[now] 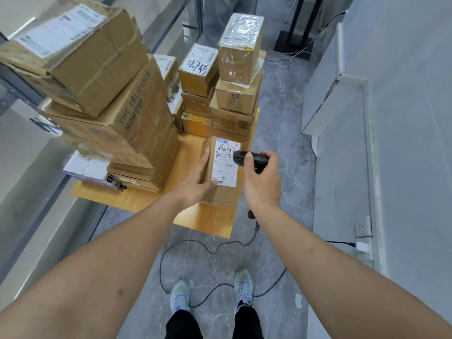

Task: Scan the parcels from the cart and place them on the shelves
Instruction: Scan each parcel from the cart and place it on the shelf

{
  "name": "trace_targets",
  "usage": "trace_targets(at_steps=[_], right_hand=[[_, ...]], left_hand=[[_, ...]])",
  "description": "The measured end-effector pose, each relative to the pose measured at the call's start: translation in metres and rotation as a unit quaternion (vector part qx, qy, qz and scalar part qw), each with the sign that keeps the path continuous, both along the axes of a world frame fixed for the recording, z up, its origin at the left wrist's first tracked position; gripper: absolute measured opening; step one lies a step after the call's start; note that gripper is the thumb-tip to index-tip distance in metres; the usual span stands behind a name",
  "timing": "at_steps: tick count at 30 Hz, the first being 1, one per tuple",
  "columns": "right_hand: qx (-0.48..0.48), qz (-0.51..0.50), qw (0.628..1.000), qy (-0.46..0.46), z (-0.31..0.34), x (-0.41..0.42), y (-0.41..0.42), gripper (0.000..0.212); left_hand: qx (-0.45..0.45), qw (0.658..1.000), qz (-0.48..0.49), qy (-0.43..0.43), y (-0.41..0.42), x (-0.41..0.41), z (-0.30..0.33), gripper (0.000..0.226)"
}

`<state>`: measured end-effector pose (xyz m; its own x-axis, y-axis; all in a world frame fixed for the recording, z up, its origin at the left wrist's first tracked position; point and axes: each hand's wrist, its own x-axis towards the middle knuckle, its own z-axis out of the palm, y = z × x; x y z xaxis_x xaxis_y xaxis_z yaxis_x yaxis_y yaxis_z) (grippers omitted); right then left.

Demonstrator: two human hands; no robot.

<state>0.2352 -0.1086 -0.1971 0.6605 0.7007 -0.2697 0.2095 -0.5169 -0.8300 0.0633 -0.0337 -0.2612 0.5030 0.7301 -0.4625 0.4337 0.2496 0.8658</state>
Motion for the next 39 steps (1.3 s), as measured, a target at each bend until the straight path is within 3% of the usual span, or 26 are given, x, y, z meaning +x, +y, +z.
trace_targets(at_steps=[7,19,29,39], right_hand=[[0.024,-0.060,0.998,-0.017,0.045,-0.022,-0.023,0.025],[0.081,-0.120,0.987,-0.067,0.121,-0.083,-0.082,0.029],[0.168,0.013,0.982,-0.088,0.169,-0.110,-0.104,0.032],[0.210,0.194,0.956,-0.071,0.194,-0.153,-0.147,0.034]], left_hand=[[0.035,0.996,-0.054,-0.070,-0.007,-0.020,0.028,0.090],[0.060,0.990,-0.102,-0.075,-0.044,-0.065,0.101,0.092],[0.149,0.985,-0.027,-0.084,-0.099,-0.103,0.162,0.089],[0.196,0.966,0.165,-0.026,-0.195,-0.167,0.202,0.084]])
